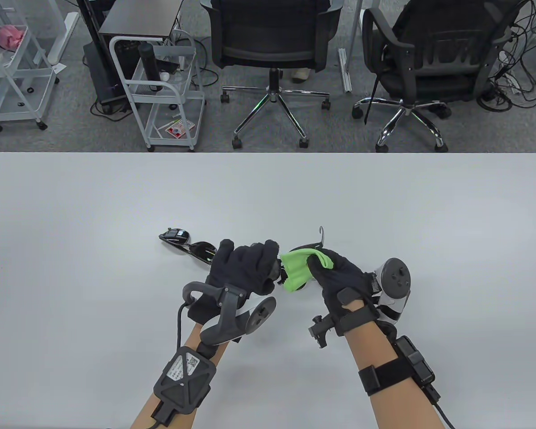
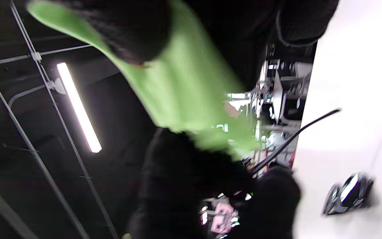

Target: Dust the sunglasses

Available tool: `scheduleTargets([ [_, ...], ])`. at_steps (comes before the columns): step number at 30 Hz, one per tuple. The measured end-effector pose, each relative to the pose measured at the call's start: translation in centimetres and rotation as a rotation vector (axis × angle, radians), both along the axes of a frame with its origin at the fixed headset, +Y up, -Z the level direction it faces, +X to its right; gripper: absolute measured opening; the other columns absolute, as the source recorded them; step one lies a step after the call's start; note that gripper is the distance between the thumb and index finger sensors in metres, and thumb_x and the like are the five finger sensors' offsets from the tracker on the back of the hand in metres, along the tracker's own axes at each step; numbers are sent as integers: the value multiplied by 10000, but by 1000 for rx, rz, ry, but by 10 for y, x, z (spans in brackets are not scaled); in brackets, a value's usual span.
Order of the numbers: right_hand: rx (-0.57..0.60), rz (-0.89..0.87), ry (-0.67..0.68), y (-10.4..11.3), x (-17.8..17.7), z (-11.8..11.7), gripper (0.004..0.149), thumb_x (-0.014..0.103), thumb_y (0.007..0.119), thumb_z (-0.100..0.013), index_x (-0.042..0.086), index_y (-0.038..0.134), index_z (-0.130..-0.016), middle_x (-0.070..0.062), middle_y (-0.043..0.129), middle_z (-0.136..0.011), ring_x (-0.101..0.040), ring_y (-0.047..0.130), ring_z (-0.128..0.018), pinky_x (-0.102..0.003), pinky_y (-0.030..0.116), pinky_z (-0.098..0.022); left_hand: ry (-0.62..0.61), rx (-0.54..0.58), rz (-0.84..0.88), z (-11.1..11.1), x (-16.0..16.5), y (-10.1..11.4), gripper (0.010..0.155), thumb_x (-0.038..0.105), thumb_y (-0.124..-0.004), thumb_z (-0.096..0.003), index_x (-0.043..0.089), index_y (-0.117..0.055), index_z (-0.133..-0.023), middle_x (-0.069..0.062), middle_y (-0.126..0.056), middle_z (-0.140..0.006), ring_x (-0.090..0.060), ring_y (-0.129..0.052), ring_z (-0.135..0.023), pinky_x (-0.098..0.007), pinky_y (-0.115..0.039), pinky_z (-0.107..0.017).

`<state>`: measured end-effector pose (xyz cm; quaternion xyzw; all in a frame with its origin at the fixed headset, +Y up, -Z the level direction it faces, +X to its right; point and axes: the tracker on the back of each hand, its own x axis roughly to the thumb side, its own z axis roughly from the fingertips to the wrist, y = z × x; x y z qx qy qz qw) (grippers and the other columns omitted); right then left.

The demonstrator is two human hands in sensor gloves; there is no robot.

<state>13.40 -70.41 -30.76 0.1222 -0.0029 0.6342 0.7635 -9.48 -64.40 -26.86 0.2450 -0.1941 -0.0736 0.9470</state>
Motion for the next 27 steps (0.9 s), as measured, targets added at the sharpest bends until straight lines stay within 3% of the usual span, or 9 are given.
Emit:
scheduleTargets([
  [2, -11, -7, -9, 1, -2, 1, 452, 252, 890, -412, 177, 851, -856, -60, 934, -830, -287, 982, -704, -587, 707, -611, 1, 23, -19, 2, 1, 0, 921, 628, -951, -265, 373, -543, -1050, 157, -758, -980, -86, -926, -847, -497, -640, -775],
  [4, -6, 31, -56, 3, -2, 3, 432, 254, 938, -390, 179, 858, -808, -55, 945, -769, -265, 996, -638, -569, 725, -599, -6, 34, -32, 4, 3, 0, 920, 623, -956, -266, 367, -547, -1049, 152, -761, -977, -89, -929, -843, -500, -641, -773],
  [7, -19, 107, -198, 4, -1, 8, 389, 381, 1013, -350, 192, 911, -674, -28, 996, -602, -215, 1031, -480, -540, 772, -566, -14, 31, -37, 5, 6, -2, 921, 622, -954, -263, 360, -549, -1048, 149, -764, -976, -92, -933, -843, -499, -645, -771],
  [10, 3, 114, -246, 8, 1, 11, 387, 466, 973, -365, 189, 936, -632, -15, 1015, -543, -199, 1043, -424, -525, 794, -549, -22, 25, -16, 6, 7, 0, 923, 629, -948, -263, 363, -546, -1050, 151, -765, -978, -89, -934, -844, -497, -646, -771],
  [14, -6, 78, -187, 6, 6, 7, 400, 448, 866, -420, 165, 963, -685, -45, 1042, -601, -232, 1063, -480, -536, 786, -562, -18, 20, -12, 7, 7, 1, 922, 627, -947, -265, 359, -549, -1053, 145, -765, -981, -95, -933, -842, -500, -642, -772],
  [17, -26, 42, -14, 2, 5, 1, 431, 311, 890, -412, 155, 898, -814, -70, 992, -765, -280, 1033, -634, -573, 748, -577, -12, 19, -32, 7, 3, -1, 924, 623, -950, -266, 353, -548, -1053, 140, -763, -981, -100, -932, -839, -504, -639, -771],
  [20, -16, 67, -38, 4, 2, 1, 440, 261, 933, -384, 154, 876, -806, -72, 968, -747, -278, 1015, -614, -577, 739, -576, -16, 30, -32, 9, 3, 0, 923, 613, -956, -270, 346, -547, -1053, 135, -761, -980, -105, -927, -838, -510, -634, -771],
  [23, 0, 180, -180, 8, 4, 7, 404, 395, 1013, -346, 182, 913, -674, -24, 1006, -595, -215, 1043, -469, -545, 781, -550, -29, 47, -61, 12, 8, -1, 923, 617, -951, -269, 350, -544, -1054, 137, -759, -982, -100, -927, -840, -508, -634, -771],
  [27, -20, 144, -230, 6, 7, 10, 394, 487, 931, -386, 177, 953, -628, -25, 1034, -528, -200, 1058, -404, -528, 804, -536, -28, 36, -49, 11, 10, -1, 925, 625, -942, -267, 355, -540, -1056, 141, -757, -986, -98, -929, -840, -503, -639, -771],
])
